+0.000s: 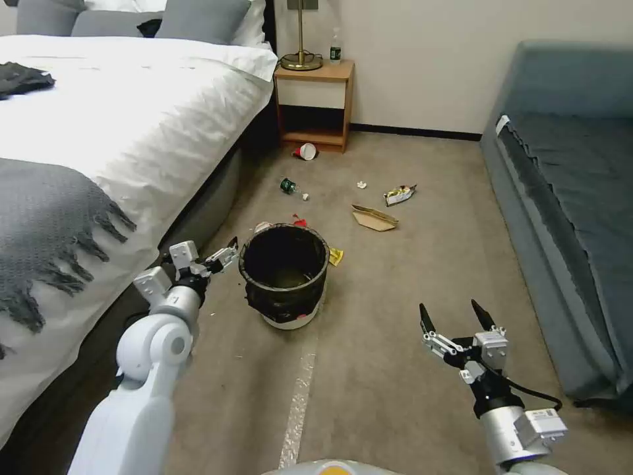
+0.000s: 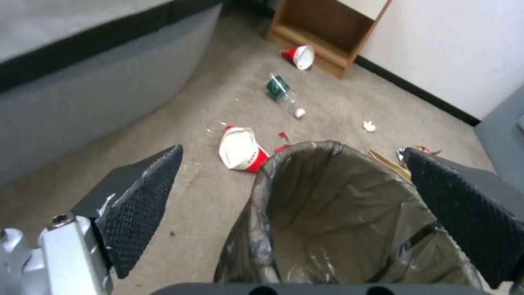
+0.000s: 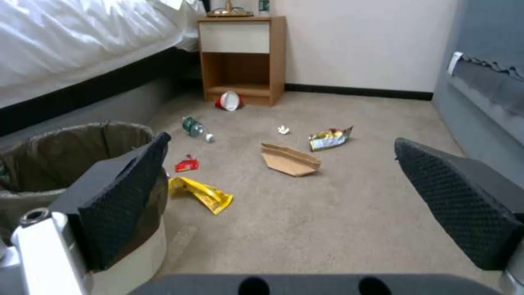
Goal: Pick up the trash can from the floor.
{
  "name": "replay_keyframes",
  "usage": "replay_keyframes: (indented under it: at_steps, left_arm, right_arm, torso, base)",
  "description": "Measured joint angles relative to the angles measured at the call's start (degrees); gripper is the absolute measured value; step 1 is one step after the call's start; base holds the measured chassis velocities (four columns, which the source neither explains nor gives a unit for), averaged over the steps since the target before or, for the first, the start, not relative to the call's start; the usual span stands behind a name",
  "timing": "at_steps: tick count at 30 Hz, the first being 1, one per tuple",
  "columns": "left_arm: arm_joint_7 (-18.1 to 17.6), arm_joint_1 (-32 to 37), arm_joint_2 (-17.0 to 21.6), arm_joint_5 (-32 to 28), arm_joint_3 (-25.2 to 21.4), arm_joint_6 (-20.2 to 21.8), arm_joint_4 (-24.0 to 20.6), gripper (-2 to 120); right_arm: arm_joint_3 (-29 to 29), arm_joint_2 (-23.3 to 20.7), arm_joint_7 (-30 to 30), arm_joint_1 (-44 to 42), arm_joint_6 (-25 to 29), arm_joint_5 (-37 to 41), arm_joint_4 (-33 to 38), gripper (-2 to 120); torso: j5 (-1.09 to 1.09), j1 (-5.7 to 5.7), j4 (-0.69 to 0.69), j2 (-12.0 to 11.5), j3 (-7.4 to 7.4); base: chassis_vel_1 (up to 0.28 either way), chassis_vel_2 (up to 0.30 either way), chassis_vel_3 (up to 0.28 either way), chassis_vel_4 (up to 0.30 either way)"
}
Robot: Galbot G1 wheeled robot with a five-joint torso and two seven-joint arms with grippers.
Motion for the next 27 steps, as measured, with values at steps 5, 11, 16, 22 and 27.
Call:
replay_keyframes:
  at_steps: [5, 11, 16, 22, 27]
  left_arm:
    - [-0.68, -3.53, -0.61, -1.81, 1.30, 1.43, 4.84, 98]
    - [-1.37, -5.45, -1.45, -1.71, 1.63, 2.07, 10.29, 96]
    - [-0.85, -6.91, -2.11, -0.82, 2.10, 2.07, 13.93, 95]
    - [1.12, -8.43, -3.39, 1.19, 3.26, 1.88, 17.65, 91]
    - [2.20, -8.67, -4.13, 2.27, 4.00, 1.86, 19.38, 76]
  right_arm:
    - [-0.71, 0.00, 0.00, 0.58, 0.02, -0.15, -0.51, 100]
    - [-1.99, 0.00, 0.00, 1.54, -0.07, -0.36, -1.60, 100]
    - [-2.36, 0.00, 0.00, 1.96, -0.06, -0.34, -1.90, 100]
    - [-3.06, 0.00, 0.00, 2.14, 0.13, -0.32, -2.03, 100]
    - [-3.18, 0.00, -0.02, 2.14, 0.46, -0.32, -2.04, 100]
  torso:
    - [-0.01, 0.00, -0.02, 0.00, 0.00]
    - [0.00, 0.00, 0.01, 0.00, 0.00]
    - [-0.01, 0.00, -0.01, 0.00, 0.00]
    - [0.00, 0.00, 0.00, 0.00, 0.00]
    - [0.00, 0.00, 0.00, 0.00, 0.00]
  base:
    - [0.000, 0.000, 0.000, 0.000]
    - [0.000, 0.000, 0.000, 0.000]
    - [0.000, 0.000, 0.000, 0.000]
    - [0.000, 0.000, 0.000, 0.000]
    - [0.000, 0.000, 0.000, 0.000]
